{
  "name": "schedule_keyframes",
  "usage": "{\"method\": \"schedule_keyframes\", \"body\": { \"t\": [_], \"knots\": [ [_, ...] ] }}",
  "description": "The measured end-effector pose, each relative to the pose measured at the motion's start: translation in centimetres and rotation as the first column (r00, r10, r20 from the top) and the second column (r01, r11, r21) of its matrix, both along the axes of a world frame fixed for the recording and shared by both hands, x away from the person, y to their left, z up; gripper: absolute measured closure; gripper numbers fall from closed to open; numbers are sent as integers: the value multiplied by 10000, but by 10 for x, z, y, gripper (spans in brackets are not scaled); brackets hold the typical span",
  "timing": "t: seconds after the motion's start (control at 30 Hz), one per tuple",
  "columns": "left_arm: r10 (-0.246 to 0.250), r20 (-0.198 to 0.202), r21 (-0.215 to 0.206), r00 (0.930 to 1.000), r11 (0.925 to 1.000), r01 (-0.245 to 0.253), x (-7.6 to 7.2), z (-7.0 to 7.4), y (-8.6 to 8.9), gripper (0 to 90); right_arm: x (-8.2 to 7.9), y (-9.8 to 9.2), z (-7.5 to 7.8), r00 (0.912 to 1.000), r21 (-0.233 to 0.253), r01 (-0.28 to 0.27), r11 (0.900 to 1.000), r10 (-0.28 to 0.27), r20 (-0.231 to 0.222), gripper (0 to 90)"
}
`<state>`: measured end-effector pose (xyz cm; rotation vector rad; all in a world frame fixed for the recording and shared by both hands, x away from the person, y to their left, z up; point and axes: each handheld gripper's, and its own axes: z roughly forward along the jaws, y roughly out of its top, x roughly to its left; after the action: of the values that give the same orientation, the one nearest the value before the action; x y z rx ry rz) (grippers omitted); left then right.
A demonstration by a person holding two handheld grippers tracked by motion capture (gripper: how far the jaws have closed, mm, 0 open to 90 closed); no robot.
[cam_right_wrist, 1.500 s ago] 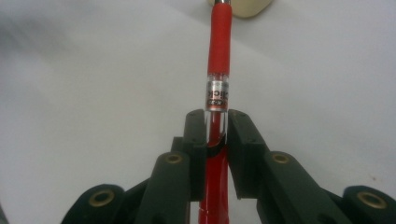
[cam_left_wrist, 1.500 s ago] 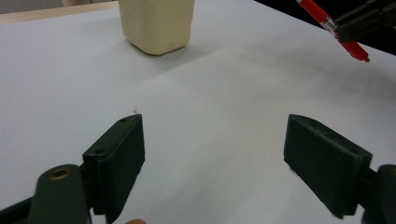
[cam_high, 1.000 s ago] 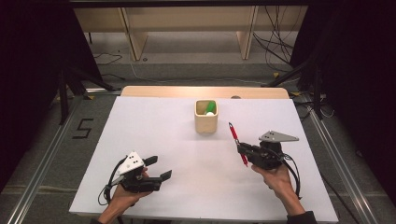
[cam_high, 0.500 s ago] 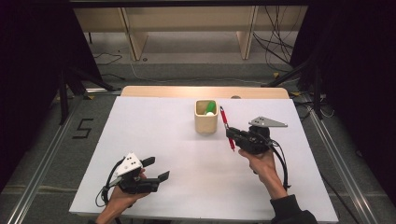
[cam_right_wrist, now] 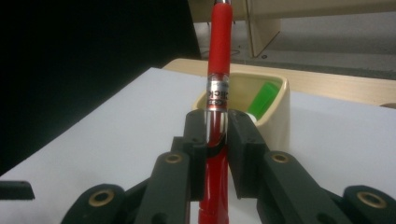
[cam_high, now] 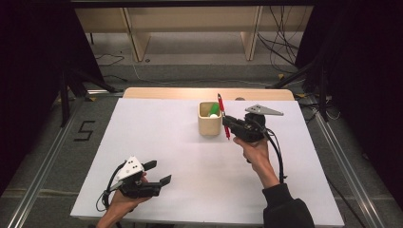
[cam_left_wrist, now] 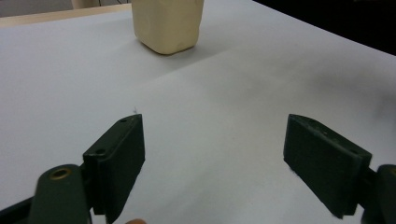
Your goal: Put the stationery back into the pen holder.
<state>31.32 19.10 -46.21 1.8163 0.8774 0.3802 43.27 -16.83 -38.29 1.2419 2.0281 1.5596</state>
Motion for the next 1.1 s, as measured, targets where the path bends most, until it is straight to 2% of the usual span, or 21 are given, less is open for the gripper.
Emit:
{"method": "schedule_keyframes", "body": {
  "t": [0.47, 1.1],
  "knots": [
    [4, -53, -41, 10000, 10000, -4, 0, -1, 3, 201, 27, 20, 11, 9993, 47, 365, 9993, -365, 61, 789],
    [11, -26, -162, 10000, 9999, -11, 2, 0, 4, 201, 69, 49, 12, 9929, -105, 1181, 9930, -1182, -102, 790]
  ]
}}
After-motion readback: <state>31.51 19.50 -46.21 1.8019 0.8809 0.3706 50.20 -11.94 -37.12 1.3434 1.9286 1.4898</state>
